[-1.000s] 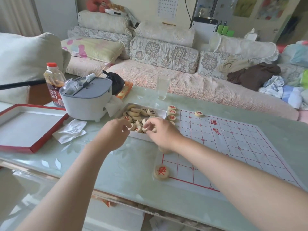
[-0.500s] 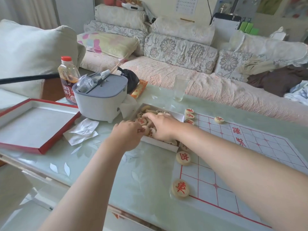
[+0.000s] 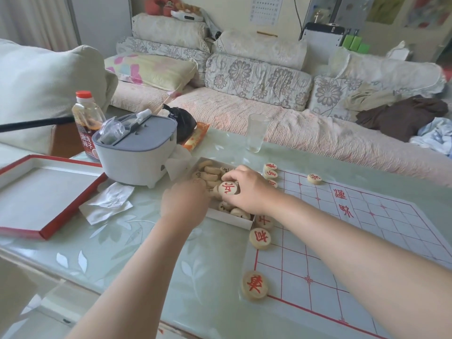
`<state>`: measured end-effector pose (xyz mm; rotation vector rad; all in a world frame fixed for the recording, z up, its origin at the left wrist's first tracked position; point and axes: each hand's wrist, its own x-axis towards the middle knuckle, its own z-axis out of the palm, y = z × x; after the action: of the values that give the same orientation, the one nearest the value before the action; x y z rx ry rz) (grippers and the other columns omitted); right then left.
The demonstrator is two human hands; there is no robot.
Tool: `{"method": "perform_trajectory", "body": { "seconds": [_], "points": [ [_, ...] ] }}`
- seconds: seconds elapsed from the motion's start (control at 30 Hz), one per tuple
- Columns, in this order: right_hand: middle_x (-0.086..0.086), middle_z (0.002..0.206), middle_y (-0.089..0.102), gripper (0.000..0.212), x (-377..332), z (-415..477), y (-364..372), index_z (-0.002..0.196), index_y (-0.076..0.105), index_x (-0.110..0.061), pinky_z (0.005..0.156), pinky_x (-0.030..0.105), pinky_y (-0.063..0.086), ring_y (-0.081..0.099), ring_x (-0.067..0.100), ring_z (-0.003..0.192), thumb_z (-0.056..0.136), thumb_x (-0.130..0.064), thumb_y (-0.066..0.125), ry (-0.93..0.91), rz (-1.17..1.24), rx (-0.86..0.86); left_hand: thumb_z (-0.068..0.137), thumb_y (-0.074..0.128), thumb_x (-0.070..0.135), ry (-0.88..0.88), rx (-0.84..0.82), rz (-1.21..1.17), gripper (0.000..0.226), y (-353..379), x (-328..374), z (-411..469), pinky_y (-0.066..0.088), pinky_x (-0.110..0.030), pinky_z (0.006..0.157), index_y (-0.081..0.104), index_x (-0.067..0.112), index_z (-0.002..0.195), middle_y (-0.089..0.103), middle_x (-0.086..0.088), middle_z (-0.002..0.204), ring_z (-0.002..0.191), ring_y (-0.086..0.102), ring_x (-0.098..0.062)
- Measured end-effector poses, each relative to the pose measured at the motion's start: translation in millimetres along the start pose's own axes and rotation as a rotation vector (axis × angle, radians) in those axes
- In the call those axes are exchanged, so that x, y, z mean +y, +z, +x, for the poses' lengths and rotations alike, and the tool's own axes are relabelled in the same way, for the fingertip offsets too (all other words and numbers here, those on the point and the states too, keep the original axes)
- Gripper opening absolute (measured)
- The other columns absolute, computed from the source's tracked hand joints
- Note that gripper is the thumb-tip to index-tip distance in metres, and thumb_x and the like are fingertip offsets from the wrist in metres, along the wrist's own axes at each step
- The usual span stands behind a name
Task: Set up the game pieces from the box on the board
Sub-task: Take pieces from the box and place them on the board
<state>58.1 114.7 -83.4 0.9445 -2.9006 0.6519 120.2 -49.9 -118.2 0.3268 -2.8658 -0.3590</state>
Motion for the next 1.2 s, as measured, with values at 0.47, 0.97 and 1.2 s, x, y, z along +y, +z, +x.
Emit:
{"method": "perform_trajectory", "body": {
  "seconds": [0.47,0.97,1.2],
  "points": [
    [-0.005,0.126,0.049,0.049,60,-80,-49,0.129,0.058,-0.026,0.086,0.019,0.035,0.053,0.009,0.107,0.086,-0.045,0.073,0.173,0.118,0.118,0.092,0.059,0.032,0.245,0.017,-0.717,0.017,-23,85,-10,0.04,-0.01,0.058,0.07,0.024,0.102,0.059,0.006,0.105,0.078,0.059,-0.007],
    [-0.014,0.121,0.053,0.044,140,-204,-70,0.13,0.053,-0.035,0.077,0.018,0.037,0.052,-0.003,0.089,0.089,-0.044,0.067,0.413,0.072,0.021,0.083,0.072,0.028,0.634,-0.342,-0.405,0.014,10,179,-64,0.043,-0.008,0.07,0.076,0.033,0.096,0.062,0.014,0.1,0.087,0.059,-0.001],
    [-0.016,0.122,0.053,0.045,142,-210,-68,0.128,0.056,-0.032,0.078,0.015,0.037,0.052,0.001,0.102,0.085,-0.041,0.066,0.386,0.017,-0.019,0.078,0.07,0.029,0.624,-0.381,-0.252,0.019,18,183,-62,0.048,-0.016,0.071,0.07,0.038,0.095,0.061,0.017,0.098,0.087,0.058,-0.002]
  ]
}}
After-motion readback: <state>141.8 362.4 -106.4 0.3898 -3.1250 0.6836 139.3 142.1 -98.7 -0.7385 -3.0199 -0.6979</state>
